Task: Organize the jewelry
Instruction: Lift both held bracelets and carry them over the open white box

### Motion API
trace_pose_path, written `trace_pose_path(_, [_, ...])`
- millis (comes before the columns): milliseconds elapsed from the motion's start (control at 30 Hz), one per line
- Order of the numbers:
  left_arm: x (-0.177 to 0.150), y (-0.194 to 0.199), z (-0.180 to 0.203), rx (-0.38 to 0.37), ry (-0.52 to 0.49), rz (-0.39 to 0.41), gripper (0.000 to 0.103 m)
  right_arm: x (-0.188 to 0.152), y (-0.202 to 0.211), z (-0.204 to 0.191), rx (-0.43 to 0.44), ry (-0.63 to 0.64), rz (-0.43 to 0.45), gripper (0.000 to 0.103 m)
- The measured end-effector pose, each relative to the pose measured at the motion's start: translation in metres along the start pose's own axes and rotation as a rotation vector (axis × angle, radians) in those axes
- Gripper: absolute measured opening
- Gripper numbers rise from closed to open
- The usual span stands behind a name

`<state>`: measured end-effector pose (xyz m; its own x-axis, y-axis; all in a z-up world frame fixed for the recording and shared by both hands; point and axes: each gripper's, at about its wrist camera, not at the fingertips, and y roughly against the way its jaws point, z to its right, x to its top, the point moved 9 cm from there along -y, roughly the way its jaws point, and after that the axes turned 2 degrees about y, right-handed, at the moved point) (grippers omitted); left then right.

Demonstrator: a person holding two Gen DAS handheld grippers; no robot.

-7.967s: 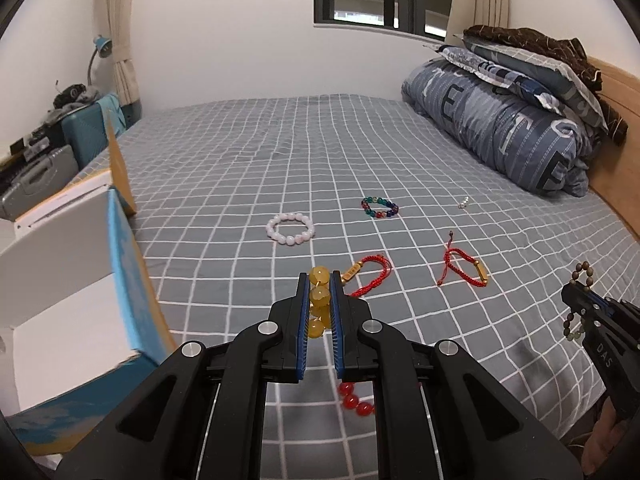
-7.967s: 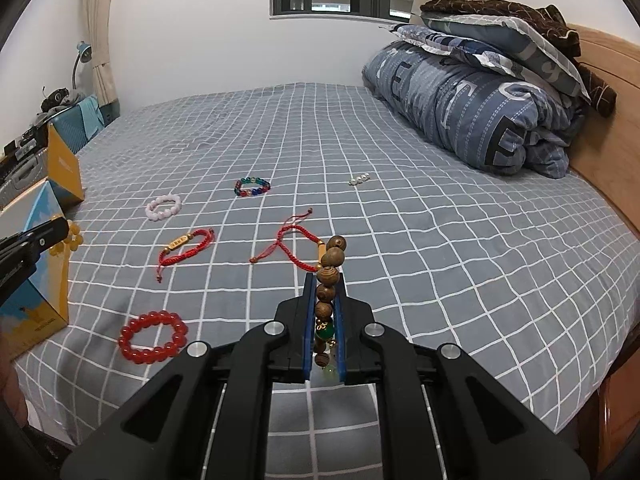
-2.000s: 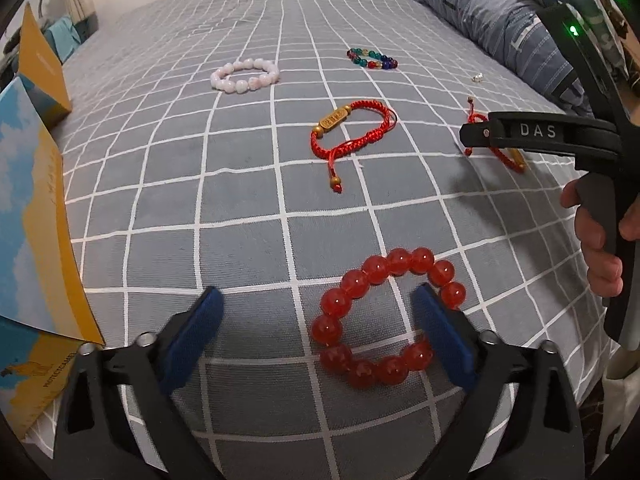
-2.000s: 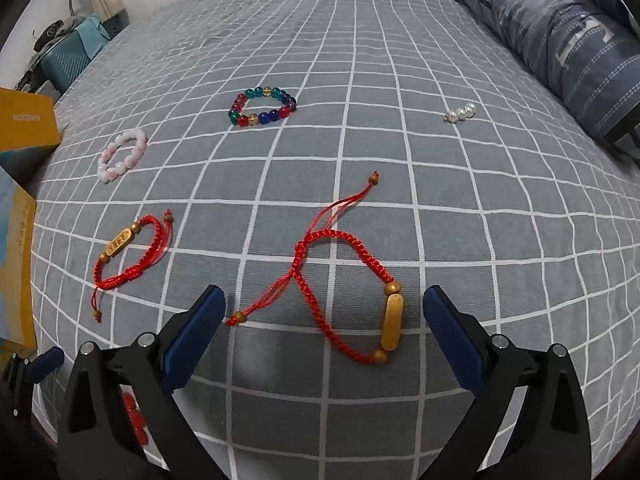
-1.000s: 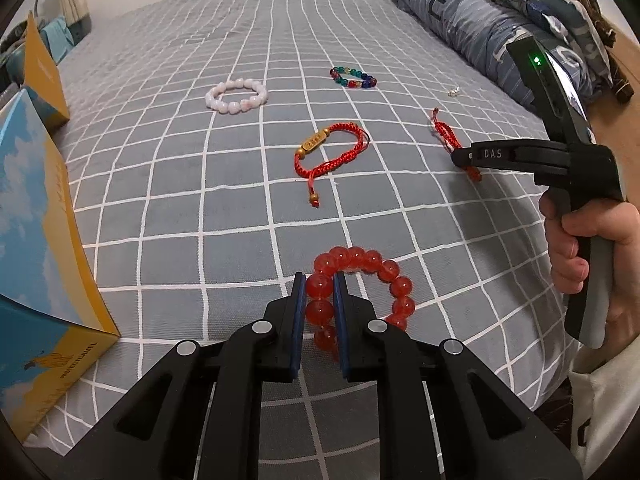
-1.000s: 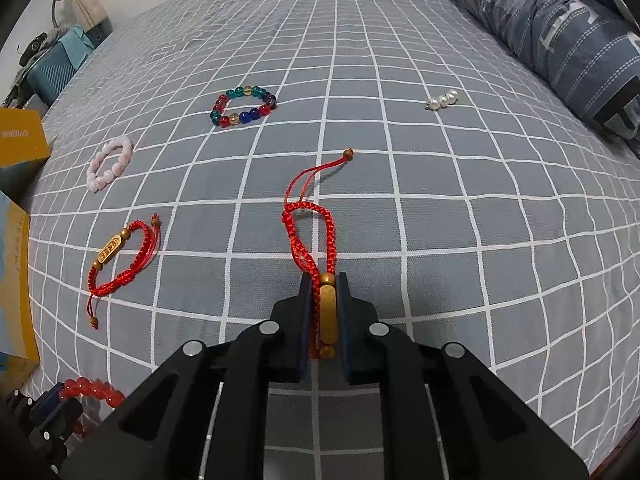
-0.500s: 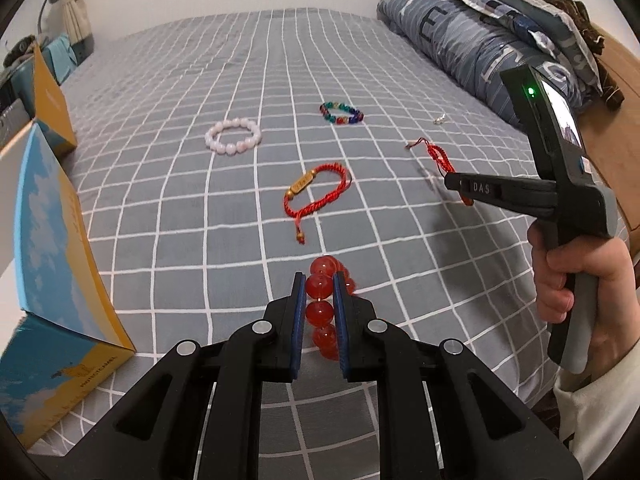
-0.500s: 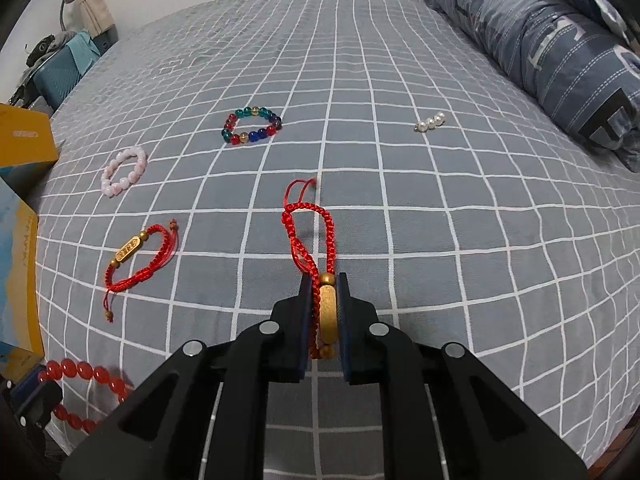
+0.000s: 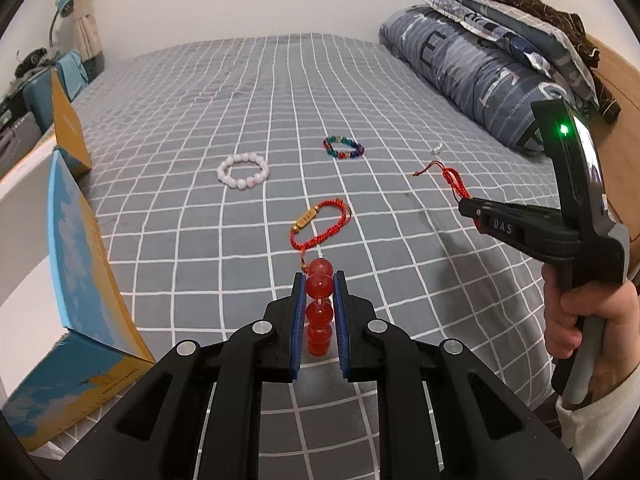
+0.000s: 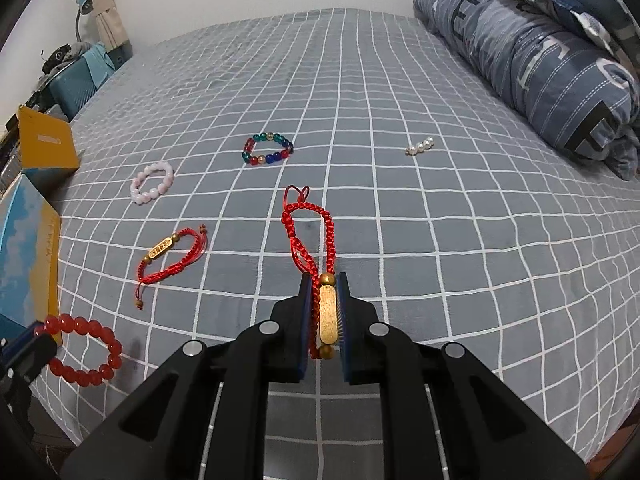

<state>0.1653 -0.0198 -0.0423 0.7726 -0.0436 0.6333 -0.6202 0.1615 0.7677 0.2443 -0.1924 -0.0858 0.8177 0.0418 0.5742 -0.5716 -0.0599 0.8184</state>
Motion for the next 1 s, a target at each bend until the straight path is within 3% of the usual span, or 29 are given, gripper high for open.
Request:
trace_pose_path(467, [0.018,0.038,-0.011,0.023,0.006,0.097,0.013,0.005,0.028,-0.008,-0.019,0.019,0.057,0.011])
trace_pose_path(600, [0.024,0.051,-0.018,0.072,-0.010,0.162,0.013,0.006,0.033,-0.011,-0.022,0.019,0.072,0.011])
trace_pose_path(1000, [0.036,0.072,-0.030,0.074,0.011,0.216,0.013,0.018,0.043,-0.026,-0.007,0.014,0.100,0.011])
